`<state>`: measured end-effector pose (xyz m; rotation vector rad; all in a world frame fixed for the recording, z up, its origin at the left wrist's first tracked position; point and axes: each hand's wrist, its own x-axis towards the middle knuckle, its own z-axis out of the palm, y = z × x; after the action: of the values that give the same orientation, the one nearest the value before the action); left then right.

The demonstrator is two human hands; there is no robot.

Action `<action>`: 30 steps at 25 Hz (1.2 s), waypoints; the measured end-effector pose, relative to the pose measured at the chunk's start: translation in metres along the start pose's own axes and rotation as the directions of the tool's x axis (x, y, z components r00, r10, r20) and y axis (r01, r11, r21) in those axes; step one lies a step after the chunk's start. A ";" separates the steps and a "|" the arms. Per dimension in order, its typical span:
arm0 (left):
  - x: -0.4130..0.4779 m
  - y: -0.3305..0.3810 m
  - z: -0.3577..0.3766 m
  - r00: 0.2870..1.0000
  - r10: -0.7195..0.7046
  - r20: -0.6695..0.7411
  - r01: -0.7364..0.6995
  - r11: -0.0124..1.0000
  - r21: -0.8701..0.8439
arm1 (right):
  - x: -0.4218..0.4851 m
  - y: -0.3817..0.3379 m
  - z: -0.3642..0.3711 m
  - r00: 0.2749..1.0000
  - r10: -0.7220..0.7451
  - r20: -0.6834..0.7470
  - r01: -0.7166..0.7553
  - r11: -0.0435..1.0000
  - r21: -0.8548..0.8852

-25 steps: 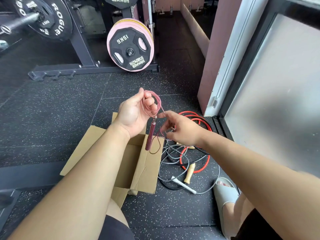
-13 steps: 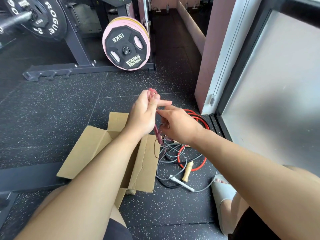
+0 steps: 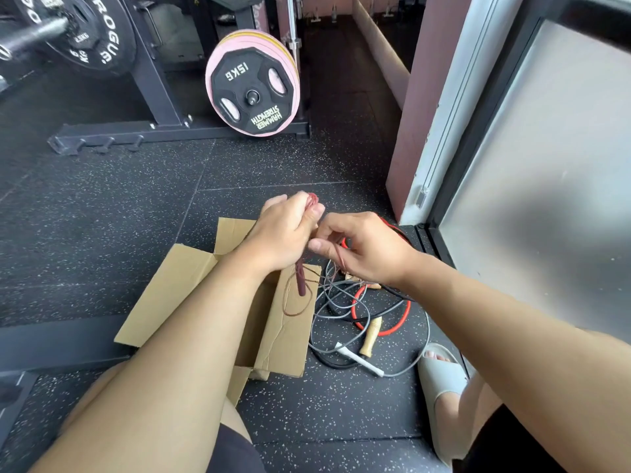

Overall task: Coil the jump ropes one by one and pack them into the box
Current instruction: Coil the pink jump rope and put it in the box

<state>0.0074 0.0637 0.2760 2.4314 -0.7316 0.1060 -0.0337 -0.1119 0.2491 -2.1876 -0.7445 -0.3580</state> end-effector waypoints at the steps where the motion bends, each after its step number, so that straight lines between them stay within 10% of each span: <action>1: -0.001 0.002 0.001 0.999 0.014 0.033 -0.015 0.999 0.030 | -0.001 0.001 0.000 0.999 0.031 -0.023 -0.030 0.998 0.048; 11: 0.009 -0.005 -0.003 0.943 -0.055 0.327 0.233 0.814 -0.533 | 0.012 -0.013 -0.016 0.933 0.306 -0.190 -0.119 0.760 0.639; 20: 0.009 -0.014 -0.001 0.939 -0.213 0.269 0.316 0.843 -0.435 | 0.013 0.001 -0.049 0.925 0.360 -0.117 -0.227 0.775 0.590; 25: 0.007 -0.008 -0.003 0.942 -0.209 0.261 0.304 0.861 -0.408 | 0.016 0.009 -0.045 0.746 0.566 -0.351 -0.289 0.750 0.594; 30: 0.008 -0.002 -0.003 0.920 -0.124 0.371 0.321 0.780 -0.536 | 0.018 0.015 -0.043 0.441 0.888 -0.129 -0.422 0.333 0.843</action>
<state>0.0158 0.0634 0.2795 1.9143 -0.4938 -0.5499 -0.0109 -0.1449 0.2770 -1.2694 0.4655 -0.1888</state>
